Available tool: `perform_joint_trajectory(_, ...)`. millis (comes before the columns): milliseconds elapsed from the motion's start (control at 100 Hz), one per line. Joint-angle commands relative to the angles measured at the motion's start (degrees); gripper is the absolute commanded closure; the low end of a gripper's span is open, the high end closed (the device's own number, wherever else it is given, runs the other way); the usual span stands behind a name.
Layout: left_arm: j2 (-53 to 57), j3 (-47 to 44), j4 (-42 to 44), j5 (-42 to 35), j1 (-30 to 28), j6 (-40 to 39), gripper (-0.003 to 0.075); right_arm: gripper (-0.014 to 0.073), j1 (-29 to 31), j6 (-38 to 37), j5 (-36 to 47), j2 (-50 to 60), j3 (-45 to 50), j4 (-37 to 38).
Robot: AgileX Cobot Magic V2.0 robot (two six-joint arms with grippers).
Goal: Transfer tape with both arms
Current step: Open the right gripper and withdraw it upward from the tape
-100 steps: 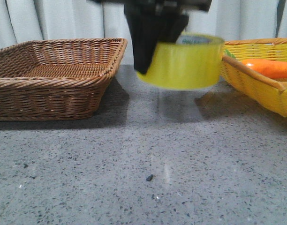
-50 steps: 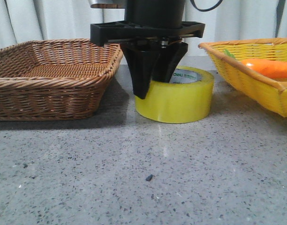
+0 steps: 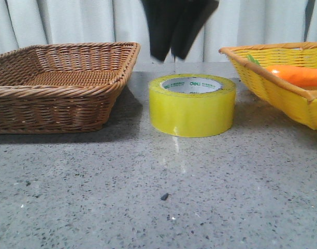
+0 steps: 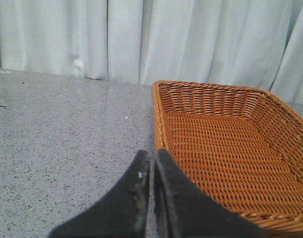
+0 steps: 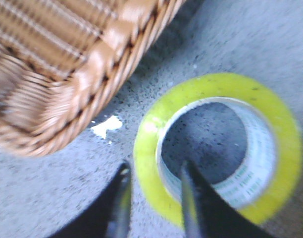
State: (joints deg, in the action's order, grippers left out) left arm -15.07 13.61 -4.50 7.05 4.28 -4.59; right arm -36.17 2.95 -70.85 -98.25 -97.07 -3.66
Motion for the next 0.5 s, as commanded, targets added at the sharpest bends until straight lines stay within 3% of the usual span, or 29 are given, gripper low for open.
perform_joint_trajectory(0,-0.99,2.46,0.9,-4.01,-0.17,0.07,0.0696,0.0634,0.01,0.03,3.08,7.24,-1.87,0.62)
perform_joint_trajectory(30,-0.99,2.61,1.03,-3.9,-0.17,0.07,0.0669,0.067,0.01,0.03,3.6,8.88,-1.86,0.62)
perform_joint_trajectory(230,-0.99,6.95,1.03,-1.88,-0.17,0.07,0.0437,0.0666,0.01,0.03,11.57,18.68,2.44,0.85)
perform_joint_trajectory(490,-6.93,15.63,1.03,3.54,2.38,0.74,0.0423,0.0666,0.01,0.03,33.83,35.69,23.72,0.85)
